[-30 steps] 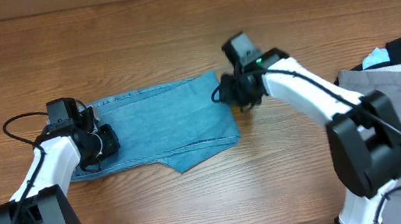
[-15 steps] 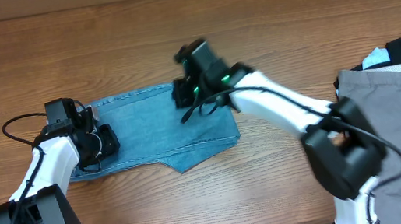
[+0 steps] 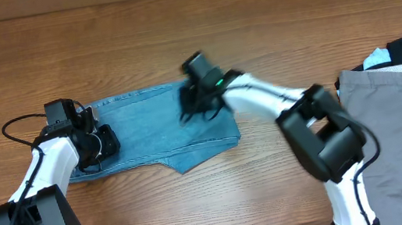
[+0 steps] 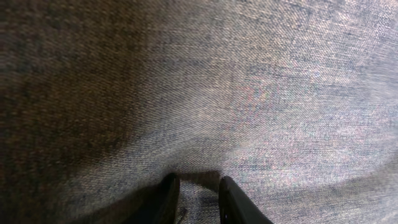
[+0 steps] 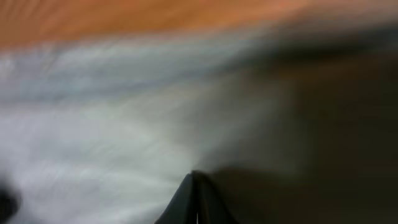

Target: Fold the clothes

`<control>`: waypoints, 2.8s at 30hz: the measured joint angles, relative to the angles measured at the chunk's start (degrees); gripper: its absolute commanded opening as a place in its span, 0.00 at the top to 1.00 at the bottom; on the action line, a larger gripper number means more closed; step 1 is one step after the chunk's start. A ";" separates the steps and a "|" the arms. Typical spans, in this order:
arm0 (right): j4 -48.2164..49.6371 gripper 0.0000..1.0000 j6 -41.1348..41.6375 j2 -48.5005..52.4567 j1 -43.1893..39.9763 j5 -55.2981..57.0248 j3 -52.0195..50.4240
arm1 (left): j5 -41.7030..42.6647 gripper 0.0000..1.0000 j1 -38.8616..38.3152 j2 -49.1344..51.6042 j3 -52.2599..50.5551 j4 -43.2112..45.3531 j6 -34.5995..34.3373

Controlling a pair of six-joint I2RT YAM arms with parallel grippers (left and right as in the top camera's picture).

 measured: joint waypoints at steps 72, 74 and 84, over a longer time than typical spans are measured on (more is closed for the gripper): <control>-17.38 0.95 8.92 -10.58 -24.06 -8.66 -12.20 | 4.50 0.00 16.00 -0.92 13.14 -23.32 9.97; -18.08 0.95 7.74 -11.06 -23.85 -7.87 -12.20 | 6.80 0.00 16.00 -0.92 10.03 -20.94 12.04; -19.06 0.95 5.53 -11.96 -23.65 -6.21 -12.20 | 12.79 0.02 16.00 -0.76 2.78 -11.45 18.58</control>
